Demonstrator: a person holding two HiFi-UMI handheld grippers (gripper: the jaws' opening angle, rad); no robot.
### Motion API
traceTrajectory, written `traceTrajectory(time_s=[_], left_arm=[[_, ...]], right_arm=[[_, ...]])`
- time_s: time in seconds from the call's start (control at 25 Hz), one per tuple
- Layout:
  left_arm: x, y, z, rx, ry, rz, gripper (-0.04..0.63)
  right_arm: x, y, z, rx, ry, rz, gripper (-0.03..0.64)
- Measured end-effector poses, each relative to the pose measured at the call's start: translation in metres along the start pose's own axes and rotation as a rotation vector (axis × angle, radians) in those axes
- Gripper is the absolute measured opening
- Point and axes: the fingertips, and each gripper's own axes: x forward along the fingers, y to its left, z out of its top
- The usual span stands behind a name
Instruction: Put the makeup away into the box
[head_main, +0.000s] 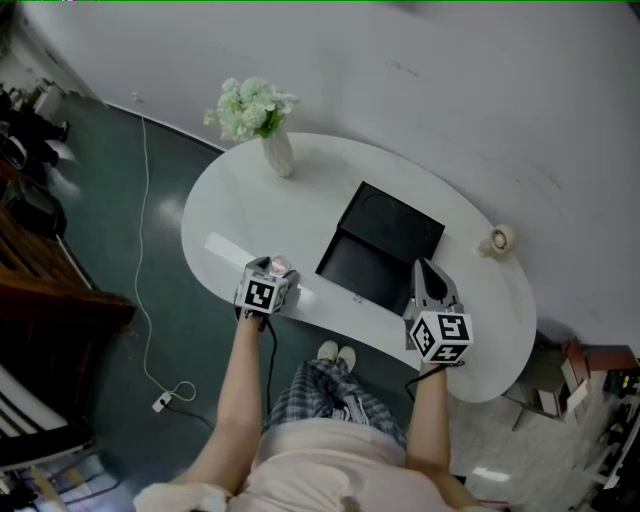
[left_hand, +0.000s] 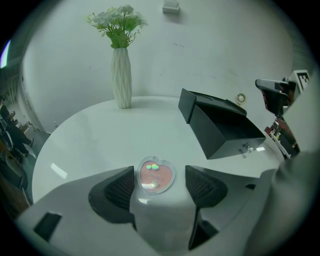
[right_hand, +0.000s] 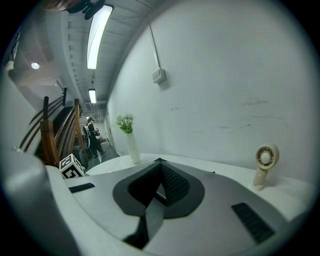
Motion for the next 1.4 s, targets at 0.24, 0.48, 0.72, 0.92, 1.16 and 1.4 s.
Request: traceTrajectory(time_s=[0.24, 0.48, 0.72, 0.92, 1.16, 1.4], left_arm=[[-0.002, 0.001, 0.003, 0.007, -0.019, 0.014, 0.247], [-0.006, -0.004, 0.005, -0.006, -0.049, -0.008, 0.242], [-0.026, -0.012, 0.035, 0.006, -0.129, -0.001, 0.241], [-0.043, -0.028, 0.068, 0.066, -0.18, -0.013, 0.241], [-0.056, -0.064, 0.107, 0.161, -0.229, -0.058, 0.242], [-0.053, -0.107, 0.13, 0.227, -0.241, -0.137, 0.242]], right_arm=[[0.0, -0.003, -0.001, 0.005, 0.005, -0.009, 0.017], [-0.001, -0.004, -0.002, 0.002, 0.005, -0.012, 0.017], [-0.005, -0.006, 0.0, 0.002, 0.0, -0.02, 0.015], [-0.009, -0.007, 0.003, 0.004, -0.012, -0.024, 0.017], [-0.018, -0.013, 0.006, 0.007, -0.025, -0.044, 0.015], [-0.033, -0.024, 0.007, 0.014, -0.033, -0.082, 0.015]])
